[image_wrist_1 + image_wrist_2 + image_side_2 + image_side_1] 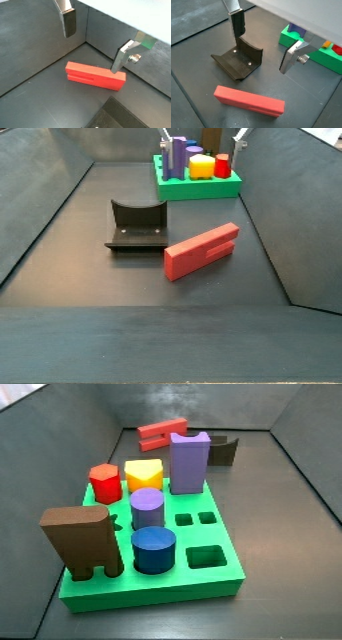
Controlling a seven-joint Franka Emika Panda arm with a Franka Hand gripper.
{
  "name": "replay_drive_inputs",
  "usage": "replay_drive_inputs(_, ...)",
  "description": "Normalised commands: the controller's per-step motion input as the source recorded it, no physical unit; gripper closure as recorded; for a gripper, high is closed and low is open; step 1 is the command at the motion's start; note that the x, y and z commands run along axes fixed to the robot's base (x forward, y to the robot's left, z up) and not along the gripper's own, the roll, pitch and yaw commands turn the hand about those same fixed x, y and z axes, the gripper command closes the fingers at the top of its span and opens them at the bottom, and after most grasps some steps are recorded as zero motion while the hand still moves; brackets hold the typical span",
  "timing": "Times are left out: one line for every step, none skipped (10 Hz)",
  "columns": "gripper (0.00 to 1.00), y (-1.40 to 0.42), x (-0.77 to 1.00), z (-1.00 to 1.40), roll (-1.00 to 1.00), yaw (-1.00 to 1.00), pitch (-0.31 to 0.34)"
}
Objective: Pick up the double-square object. Move up. Rotate the double-square object. Place the double-square object on the fixture. Regrasp the double-square object. Move to above the board. Insert the double-square object.
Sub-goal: Pick up the double-square object.
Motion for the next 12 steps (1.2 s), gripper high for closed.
replay_drive_inputs(0.0,0.0,-0.02,-0.18,0.0,-0.17,-0.031)
replay_drive_inputs(0.0,0.19,0.15,-0.52,0.11,-0.78,0.059)
replay_drive_inputs(0.0,0.33,0.19,-0.74,0.02,-0.7,0.103)
replay_drive_inputs(0.0,0.35,0.13,-0.85,0.03,-0.69,0.101)
replay_drive_inputs(0.0,0.38,0.13,-0.89,0.0,-0.68,0.106)
replay_drive_inputs(0.0,0.39,0.13,-0.9,0.0,-0.68,0.107)
replay_drive_inputs(0.0,0.37,0.13,-0.89,0.0,-0.69,0.09)
replay_drive_inputs(0.0,0.38,0.03,-0.91,-0.03,-0.66,0.103)
replay_drive_inputs(0.0,0.28,-0.14,-0.7,-0.17,-0.58,0.0)
replay_drive_inputs(0.0,0.14,-0.1,-0.45,-0.31,-0.55,-0.061)
replay_drive_inputs(0.0,0.09,-0.06,-0.34,-0.35,-0.55,-0.11)
replay_drive_inputs(0.0,0.12,0.0,-0.31,-0.37,-0.49,-0.109)
